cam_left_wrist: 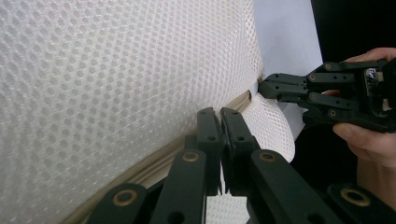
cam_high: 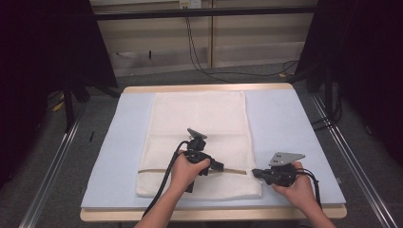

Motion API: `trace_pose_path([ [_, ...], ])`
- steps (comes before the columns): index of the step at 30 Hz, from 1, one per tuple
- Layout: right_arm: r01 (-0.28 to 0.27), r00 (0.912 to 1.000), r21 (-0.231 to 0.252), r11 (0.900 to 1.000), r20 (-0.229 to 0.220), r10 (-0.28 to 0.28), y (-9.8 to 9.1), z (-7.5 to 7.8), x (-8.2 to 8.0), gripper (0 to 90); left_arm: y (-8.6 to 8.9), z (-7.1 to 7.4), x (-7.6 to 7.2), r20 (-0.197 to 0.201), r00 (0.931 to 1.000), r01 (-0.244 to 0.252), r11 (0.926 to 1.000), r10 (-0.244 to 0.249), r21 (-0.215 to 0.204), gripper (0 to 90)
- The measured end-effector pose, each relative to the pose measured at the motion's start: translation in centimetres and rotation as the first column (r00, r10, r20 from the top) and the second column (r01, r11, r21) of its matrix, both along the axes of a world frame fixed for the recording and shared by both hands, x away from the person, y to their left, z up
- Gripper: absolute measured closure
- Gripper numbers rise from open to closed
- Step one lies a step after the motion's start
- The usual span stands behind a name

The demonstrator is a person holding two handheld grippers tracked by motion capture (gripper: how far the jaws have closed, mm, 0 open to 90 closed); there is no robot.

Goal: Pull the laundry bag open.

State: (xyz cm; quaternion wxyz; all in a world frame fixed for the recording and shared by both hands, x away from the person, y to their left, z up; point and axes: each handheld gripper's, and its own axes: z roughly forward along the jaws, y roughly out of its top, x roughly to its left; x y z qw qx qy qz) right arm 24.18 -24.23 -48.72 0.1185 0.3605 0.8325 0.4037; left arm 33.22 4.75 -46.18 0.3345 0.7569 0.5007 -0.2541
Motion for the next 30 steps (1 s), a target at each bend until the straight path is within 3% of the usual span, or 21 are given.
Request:
trace_pose_path([
  [30, 0.002, 1.0, 0.004, 1.0, -0.003, -0.002, 0.0, 0.0, 0.0, 90.0, 2.7, 0.4, 0.4, 0.005, 0.9998, -0.019, 0.9998, 0.019, 0.006, 87.4],
])
